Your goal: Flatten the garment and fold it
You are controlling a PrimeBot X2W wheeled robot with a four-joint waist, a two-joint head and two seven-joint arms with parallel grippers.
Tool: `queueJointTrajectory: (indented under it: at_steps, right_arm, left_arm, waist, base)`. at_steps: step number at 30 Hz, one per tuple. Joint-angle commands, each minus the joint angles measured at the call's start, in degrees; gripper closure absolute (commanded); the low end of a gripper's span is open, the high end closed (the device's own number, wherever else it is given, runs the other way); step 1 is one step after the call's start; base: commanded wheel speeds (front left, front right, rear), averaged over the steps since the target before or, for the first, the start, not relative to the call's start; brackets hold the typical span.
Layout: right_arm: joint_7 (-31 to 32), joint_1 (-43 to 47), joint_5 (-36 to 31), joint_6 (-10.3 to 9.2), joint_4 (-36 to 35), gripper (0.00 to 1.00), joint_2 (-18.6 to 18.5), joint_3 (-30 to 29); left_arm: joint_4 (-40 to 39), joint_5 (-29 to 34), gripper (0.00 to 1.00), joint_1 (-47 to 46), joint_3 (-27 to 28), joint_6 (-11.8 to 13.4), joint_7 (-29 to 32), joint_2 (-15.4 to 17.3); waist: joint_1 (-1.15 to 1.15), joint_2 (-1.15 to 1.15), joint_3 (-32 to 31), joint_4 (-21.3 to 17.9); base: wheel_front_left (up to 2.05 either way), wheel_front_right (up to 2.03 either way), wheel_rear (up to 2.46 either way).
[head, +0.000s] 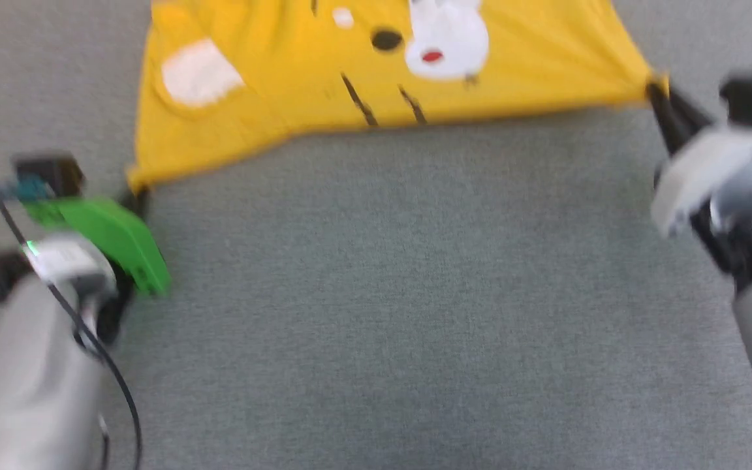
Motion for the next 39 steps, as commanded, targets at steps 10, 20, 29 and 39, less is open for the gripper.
queueJointTrajectory:
  at_steps: [10, 20, 29, 39]
  right_arm:
    - [3.16, 22.48, -1.82, -0.12, -10.03, 1.00, 0.93, -8.46]
    - [11.10, 40.07, -3.88, -0.12, -18.60, 1.00, 6.52, -20.54]
    - [3.58, 47.59, -3.58, -0.12, -24.87, 1.00, 11.28, -23.26]
    - [-5.26, 45.33, -3.90, -0.12, -22.85, 1.00, 9.20, -17.23]
  left_arm:
    - [-17.50, -6.98, 1.00, 27.53, -2.76, 3.42, 13.28, -0.65]
    - [-31.64, -9.70, 1.00, 44.97, -2.81, 9.97, 20.38, 2.23]
    - [-33.68, -2.86, 1.00, 45.55, -2.85, 8.38, 1.60, -2.81]
    - [-25.82, 7.89, 1.00, 32.97, -6.18, 4.39, -18.02, -6.76]
  waist:
    - [0.00, 0.00, -11.09, 2.31]
    - [0.00, 0.00, -14.16, 3.44]
    - [0.00, 0.00, -15.08, 3.81]
    - [0.00, 0.00, -15.36, 2.99]
  base:
    - [0.00, 0.00, 0.00]
    - [0.00, 0.00, 0.00]
    - [0.00, 0.00, 0.00]
    - [0.00, 0.00, 0.00]
